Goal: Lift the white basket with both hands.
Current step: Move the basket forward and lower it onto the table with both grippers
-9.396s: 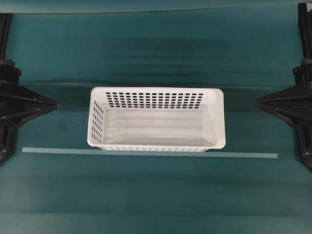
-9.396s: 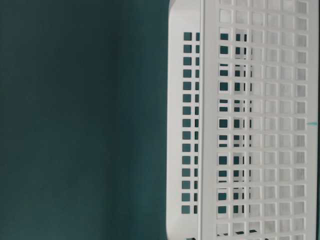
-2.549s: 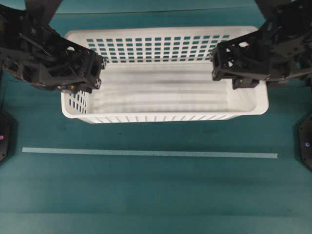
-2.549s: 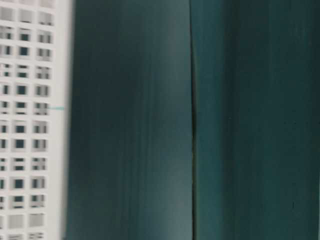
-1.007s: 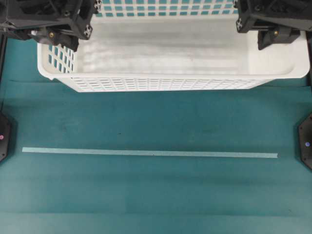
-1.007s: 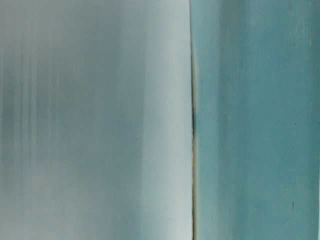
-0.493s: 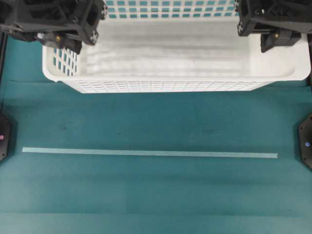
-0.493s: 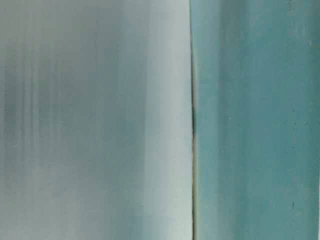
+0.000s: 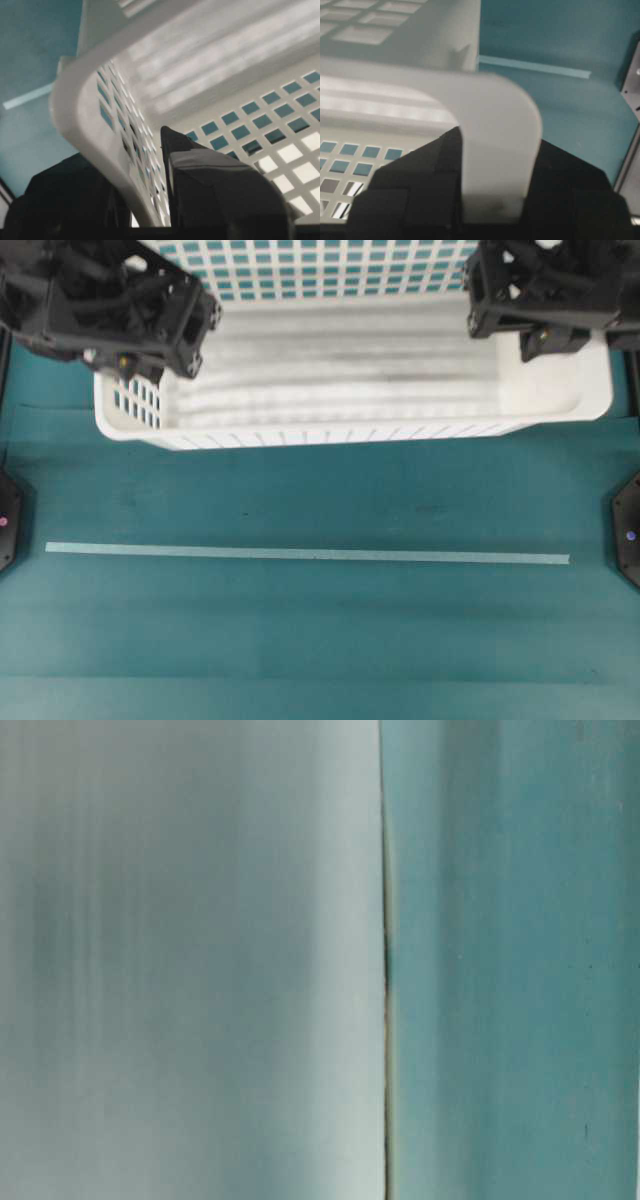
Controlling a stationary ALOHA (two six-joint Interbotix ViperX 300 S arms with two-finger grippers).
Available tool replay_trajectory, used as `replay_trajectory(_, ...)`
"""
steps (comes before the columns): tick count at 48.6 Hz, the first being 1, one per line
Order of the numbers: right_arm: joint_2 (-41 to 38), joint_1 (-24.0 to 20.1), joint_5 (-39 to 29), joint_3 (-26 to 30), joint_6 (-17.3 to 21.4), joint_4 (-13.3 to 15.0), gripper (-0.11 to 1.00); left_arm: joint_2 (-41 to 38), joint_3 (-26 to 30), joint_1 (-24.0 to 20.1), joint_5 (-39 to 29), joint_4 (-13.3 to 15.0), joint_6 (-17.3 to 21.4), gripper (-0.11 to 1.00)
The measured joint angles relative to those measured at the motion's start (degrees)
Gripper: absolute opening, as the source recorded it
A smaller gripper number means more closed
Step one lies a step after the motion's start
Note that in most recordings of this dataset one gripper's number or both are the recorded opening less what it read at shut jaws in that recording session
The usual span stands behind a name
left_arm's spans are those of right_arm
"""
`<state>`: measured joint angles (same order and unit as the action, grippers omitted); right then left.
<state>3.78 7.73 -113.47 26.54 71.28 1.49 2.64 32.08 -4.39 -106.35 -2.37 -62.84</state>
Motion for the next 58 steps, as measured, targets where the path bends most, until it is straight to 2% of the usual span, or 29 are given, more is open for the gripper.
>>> replay_trajectory(6, 1.8, 0.0, 4.6, -5.7, 0.0, 0.0, 0.2, 3.7, -8.0, 0.2, 6.3, 0.1, 0.0, 0.14)
replay_trajectory(13, 4.7, -0.5, 11.1, -14.9, 0.0, -0.4, 0.2, 9.0, -20.6, 0.4, 15.9, 0.3, -3.0, 0.14)
replay_trajectory(23, 8.6, -1.1, 23.0, -28.7, 1.2, -2.9, 0.2, 13.9, -33.8, 1.0, 26.7, 0.4, -5.6, 0.13)
replay_trajectory(33, 11.0, -1.5, 33.2, -37.0, 1.8, -3.8, 0.2, 15.1, -40.8, 1.0, 32.4, 0.4, -5.7, 0.13)
replay_trajectory(49, 12.5, -2.8, 42.8, -47.4, 3.6, -4.0, 0.2, 15.4, -50.6, 1.1, 41.5, 0.4, -5.7, 0.13)
replay_trajectory(58, 12.3, -3.6, 47.5, -51.3, 5.2, -4.0, 0.2, 16.8, -56.4, 0.8, 47.5, 0.4, -5.6, 0.13)
